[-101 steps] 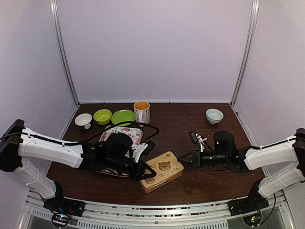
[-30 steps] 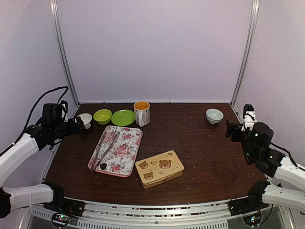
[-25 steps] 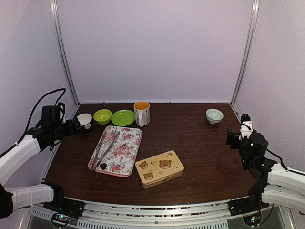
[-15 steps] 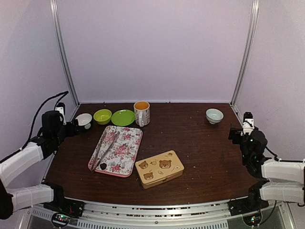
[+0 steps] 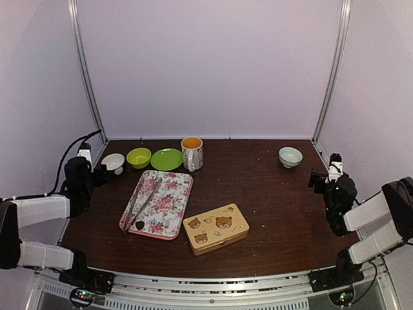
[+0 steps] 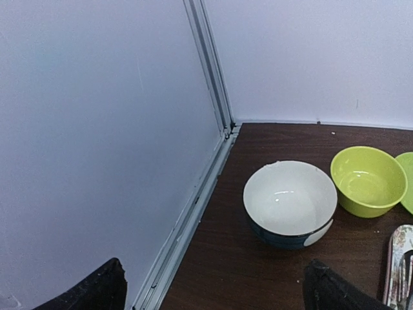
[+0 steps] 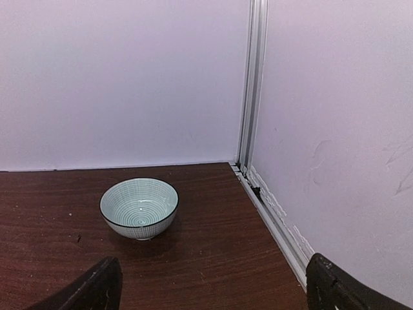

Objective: Pack the chocolate

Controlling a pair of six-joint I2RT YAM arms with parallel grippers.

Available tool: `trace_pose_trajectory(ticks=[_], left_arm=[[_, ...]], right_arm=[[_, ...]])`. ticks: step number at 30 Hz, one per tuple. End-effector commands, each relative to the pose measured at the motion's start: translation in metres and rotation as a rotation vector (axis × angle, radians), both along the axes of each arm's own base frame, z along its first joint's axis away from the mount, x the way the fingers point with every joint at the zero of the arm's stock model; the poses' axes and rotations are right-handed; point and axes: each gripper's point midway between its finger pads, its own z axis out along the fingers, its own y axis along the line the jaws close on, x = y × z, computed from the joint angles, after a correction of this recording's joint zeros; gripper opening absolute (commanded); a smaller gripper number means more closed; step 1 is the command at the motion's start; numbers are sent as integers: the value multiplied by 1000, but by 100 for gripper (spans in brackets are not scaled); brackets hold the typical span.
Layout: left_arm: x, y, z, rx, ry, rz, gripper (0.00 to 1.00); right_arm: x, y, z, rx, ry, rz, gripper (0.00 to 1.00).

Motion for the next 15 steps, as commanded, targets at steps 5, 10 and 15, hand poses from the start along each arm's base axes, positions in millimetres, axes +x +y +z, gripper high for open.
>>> trace_pose_trajectory(ticks=[5,10,15], left_arm=[[16,4,13,61,-128,-12,98],[24,-8,9,116,-173,-94,97],[25,-7,2,66,-163,-154,97]], right_arm=[[14,3,16,14,-27,16,100],[15,1,15,20,-19,10,100],[15,1,14,22,-16,10,100]])
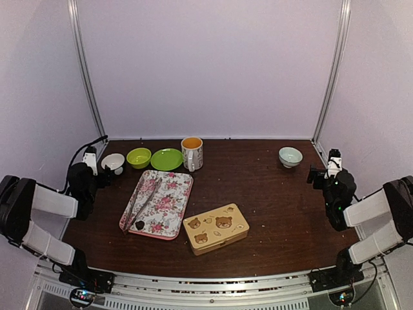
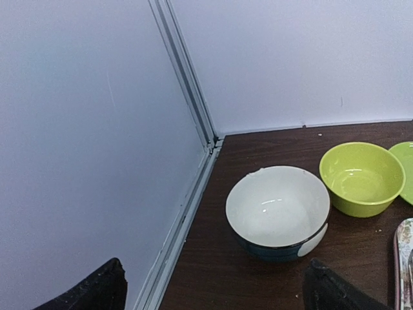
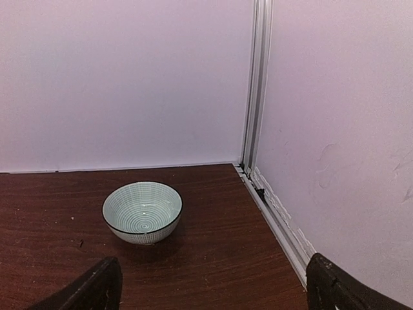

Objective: Pack the chocolate

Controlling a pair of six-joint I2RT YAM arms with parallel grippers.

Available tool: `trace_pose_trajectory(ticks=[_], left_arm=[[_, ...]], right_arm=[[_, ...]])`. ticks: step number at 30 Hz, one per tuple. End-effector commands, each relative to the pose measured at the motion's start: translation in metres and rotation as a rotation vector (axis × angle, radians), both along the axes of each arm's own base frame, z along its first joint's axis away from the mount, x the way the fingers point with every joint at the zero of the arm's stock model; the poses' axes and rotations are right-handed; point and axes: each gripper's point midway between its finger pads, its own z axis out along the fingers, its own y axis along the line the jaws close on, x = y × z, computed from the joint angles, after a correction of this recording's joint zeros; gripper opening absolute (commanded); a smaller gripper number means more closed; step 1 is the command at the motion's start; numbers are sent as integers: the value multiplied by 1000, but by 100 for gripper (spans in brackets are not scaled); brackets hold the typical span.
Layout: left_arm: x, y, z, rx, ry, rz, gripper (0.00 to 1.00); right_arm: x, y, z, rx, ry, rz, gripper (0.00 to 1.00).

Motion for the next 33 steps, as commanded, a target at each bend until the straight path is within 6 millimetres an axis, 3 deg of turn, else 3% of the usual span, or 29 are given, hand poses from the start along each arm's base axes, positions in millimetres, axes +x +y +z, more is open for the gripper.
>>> trace_pose_trajectory(ticks=[1,33], left_arm=[[3,-1,19,-31,-108,-86,96],[5,6,16,-46,-124,-65,98]], right_arm=[[3,-2,6,14,-15,-4,100],[5,-1,6,16,-9,9,100]])
